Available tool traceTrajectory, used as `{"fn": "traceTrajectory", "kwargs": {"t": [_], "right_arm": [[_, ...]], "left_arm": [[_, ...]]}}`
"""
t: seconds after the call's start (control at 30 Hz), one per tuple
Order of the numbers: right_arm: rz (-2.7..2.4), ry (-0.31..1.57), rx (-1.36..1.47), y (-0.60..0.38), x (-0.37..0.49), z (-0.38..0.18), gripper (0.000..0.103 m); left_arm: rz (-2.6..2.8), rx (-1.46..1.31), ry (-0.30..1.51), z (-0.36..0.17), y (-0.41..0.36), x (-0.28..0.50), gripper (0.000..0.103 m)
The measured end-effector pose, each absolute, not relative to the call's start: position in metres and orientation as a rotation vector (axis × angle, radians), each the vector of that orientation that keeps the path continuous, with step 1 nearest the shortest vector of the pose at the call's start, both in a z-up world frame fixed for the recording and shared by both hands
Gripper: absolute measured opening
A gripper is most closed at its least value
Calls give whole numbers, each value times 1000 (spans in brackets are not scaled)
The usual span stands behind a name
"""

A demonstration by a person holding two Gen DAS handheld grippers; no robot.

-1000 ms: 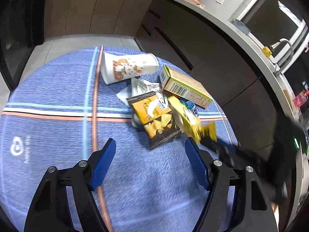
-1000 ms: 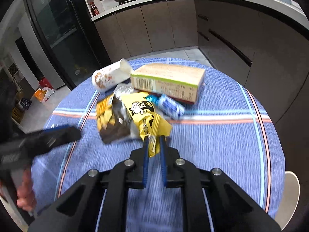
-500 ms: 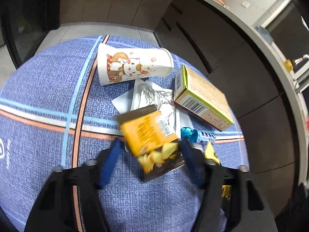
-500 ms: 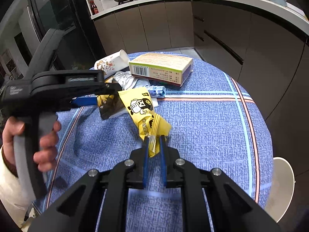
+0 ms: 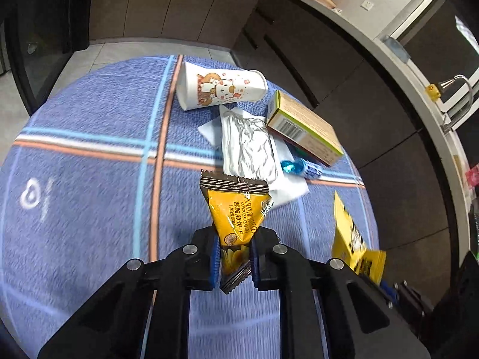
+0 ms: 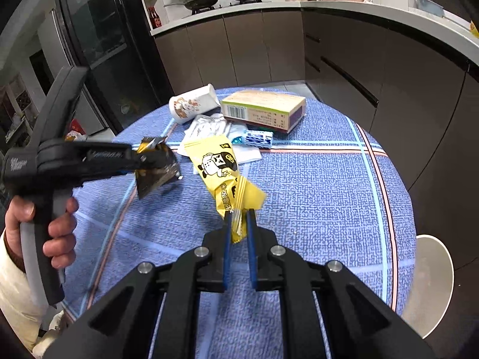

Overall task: Collect trash
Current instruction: 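Lift both yellow wrappers and carry them toward the white bin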

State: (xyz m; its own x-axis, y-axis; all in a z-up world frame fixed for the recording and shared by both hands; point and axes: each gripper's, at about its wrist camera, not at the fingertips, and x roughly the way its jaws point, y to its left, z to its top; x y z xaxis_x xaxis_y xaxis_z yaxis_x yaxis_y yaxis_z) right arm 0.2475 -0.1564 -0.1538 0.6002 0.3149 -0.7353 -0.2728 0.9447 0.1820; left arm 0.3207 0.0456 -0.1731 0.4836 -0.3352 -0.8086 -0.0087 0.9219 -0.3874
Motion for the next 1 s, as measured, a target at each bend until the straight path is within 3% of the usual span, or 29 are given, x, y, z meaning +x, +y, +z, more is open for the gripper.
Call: {"fn": "traceTrajectory", "kwargs": {"t": [0.37,1.0], "right_arm": [[333,766,74,-166,205,-112,10],[117,647,193,-276,133,-83,10]], "left_arm": [[-273,-315,953,-118,47,240,14],[-603,-112,870,-69,-100,204,14]]}}
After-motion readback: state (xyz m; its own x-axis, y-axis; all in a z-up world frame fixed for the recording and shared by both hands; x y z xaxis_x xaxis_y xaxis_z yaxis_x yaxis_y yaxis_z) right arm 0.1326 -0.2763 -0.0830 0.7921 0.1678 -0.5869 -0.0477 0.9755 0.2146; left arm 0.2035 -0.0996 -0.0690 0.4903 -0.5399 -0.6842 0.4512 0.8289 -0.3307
